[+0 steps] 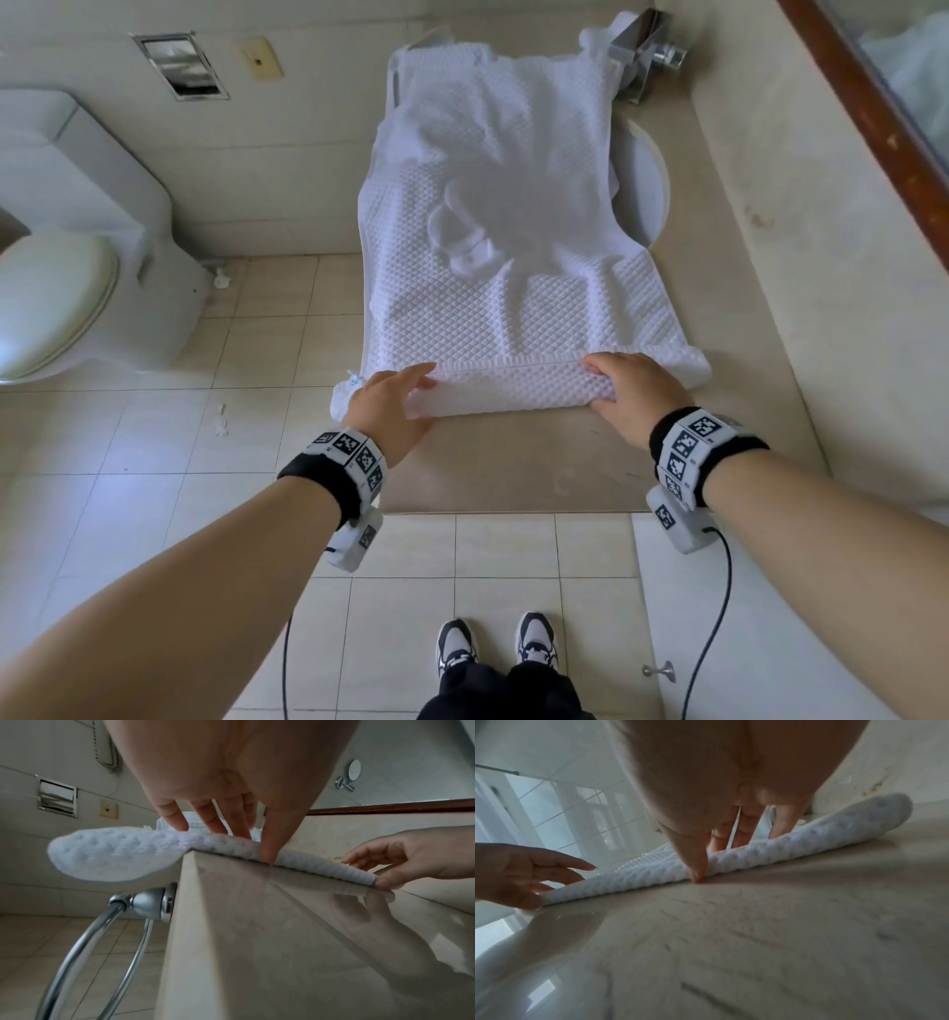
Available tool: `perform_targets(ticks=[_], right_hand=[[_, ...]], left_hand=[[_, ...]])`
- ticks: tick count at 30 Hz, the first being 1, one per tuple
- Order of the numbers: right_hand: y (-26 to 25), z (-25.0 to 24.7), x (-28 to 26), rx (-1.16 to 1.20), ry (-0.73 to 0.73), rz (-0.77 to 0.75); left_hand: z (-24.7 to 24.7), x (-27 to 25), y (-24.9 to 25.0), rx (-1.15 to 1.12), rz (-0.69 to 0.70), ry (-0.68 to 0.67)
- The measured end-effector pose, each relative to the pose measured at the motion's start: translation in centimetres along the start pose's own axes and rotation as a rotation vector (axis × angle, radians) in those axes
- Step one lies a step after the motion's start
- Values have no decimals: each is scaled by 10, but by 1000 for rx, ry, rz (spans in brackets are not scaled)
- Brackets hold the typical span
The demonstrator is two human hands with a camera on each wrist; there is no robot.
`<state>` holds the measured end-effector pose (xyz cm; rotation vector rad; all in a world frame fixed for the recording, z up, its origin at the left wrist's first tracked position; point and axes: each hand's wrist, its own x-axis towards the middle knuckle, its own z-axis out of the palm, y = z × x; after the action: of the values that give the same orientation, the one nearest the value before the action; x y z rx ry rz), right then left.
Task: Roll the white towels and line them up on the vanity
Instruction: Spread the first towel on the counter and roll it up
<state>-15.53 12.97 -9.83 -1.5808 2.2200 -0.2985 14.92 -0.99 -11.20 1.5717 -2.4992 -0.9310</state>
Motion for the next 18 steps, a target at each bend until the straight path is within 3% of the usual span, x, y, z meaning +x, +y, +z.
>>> perform_targets(ticks=[9,13,18], right_hand=[[-2,-1,-14,125,69,136],[3,-5,-32,232,38,217],[18,-3,-59,277,-62,240]], left_hand=[[22,-8,10,-157,-111,111],[26,-27,25,-177,-186,134],[33,-57,30,-151,-149,103]])
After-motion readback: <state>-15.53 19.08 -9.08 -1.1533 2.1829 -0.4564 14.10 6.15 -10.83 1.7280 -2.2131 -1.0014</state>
